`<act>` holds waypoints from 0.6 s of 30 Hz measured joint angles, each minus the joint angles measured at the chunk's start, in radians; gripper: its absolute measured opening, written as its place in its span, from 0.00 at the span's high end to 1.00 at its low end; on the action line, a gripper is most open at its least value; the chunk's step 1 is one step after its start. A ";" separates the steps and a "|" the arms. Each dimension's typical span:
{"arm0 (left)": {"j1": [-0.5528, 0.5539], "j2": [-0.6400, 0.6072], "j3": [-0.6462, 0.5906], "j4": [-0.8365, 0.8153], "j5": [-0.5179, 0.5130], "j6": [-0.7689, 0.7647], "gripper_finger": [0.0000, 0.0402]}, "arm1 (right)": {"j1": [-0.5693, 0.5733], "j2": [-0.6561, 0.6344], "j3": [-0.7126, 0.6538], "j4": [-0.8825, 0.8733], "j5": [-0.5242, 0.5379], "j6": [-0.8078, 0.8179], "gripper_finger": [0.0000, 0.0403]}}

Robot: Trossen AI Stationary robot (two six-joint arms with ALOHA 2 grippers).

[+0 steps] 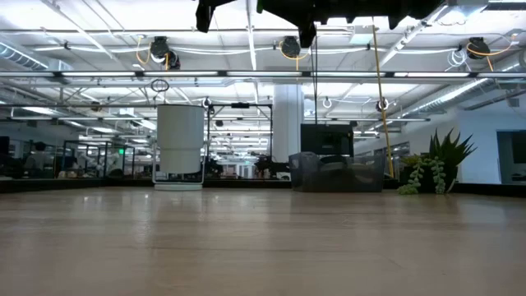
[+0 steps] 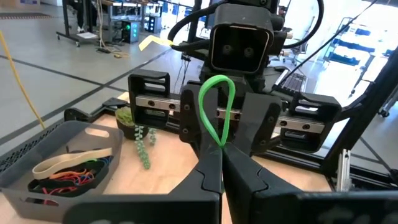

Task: Pick and place rubber bands into bin
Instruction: Put the green rubber band into the black bin

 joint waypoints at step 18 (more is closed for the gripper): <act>0.001 -0.001 0.000 -0.010 0.000 -0.055 0.80 | 0.000 0.000 0.000 -0.007 0.000 0.018 1.00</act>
